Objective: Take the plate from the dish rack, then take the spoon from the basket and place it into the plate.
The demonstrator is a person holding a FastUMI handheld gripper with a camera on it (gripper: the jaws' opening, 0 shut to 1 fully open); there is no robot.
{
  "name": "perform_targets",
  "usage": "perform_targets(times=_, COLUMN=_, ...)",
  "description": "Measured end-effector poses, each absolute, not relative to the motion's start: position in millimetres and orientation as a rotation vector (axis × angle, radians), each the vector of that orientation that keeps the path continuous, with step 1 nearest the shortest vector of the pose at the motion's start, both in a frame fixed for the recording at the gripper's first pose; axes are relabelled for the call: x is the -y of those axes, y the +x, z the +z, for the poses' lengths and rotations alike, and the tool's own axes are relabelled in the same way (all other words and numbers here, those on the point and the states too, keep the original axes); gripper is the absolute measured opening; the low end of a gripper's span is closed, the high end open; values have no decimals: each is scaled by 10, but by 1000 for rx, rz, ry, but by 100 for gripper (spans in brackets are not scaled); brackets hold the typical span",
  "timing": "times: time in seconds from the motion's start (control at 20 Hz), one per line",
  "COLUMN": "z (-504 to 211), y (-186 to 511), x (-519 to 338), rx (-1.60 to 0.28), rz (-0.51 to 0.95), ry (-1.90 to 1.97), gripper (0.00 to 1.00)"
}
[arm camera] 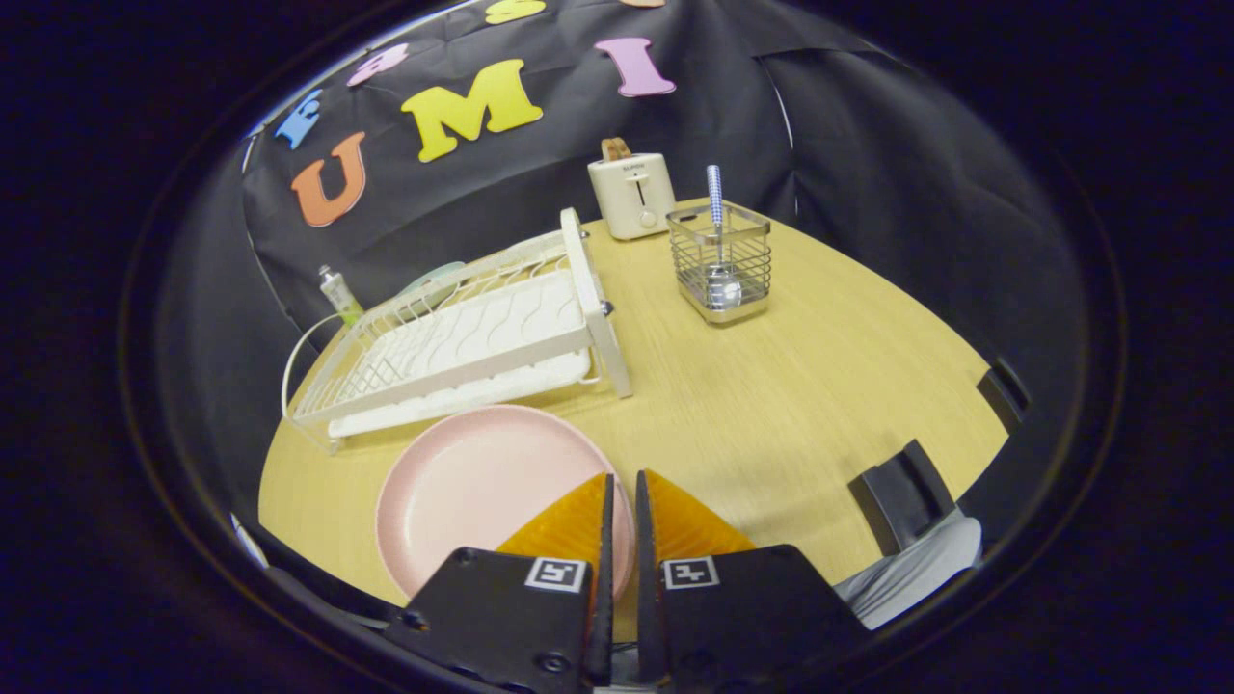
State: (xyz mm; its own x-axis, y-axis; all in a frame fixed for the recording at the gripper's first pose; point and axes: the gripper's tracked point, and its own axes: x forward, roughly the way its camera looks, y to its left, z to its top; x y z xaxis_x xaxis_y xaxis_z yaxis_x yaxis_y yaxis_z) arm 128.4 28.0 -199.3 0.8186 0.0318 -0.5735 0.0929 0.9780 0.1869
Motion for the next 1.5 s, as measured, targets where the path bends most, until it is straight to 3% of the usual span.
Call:
perform_targets(times=0.1, z=-1904, y=1384, x=-214, rx=-544, rz=-21, ry=207, gripper=30)
perform_targets(times=0.3, z=-1637, y=1558, x=55, rx=-385, rz=-47, ry=76, gripper=83)
perform_targets(times=0.5, z=-1423, y=1784, x=304, rx=-283, rz=-54, ry=-29, gripper=97)
perform_targets(times=0.85, z=-753, y=2413, x=754, rx=-136, rz=-80, ry=-64, gripper=99)
perform_targets(times=1.45, z=-580, y=3830, x=1157, rx=-323, rz=-56, ry=60, gripper=100)
perform_targets(times=1.5, z=-567, y=3895, x=1186, rx=-325, rz=-61, ry=62, gripper=96)
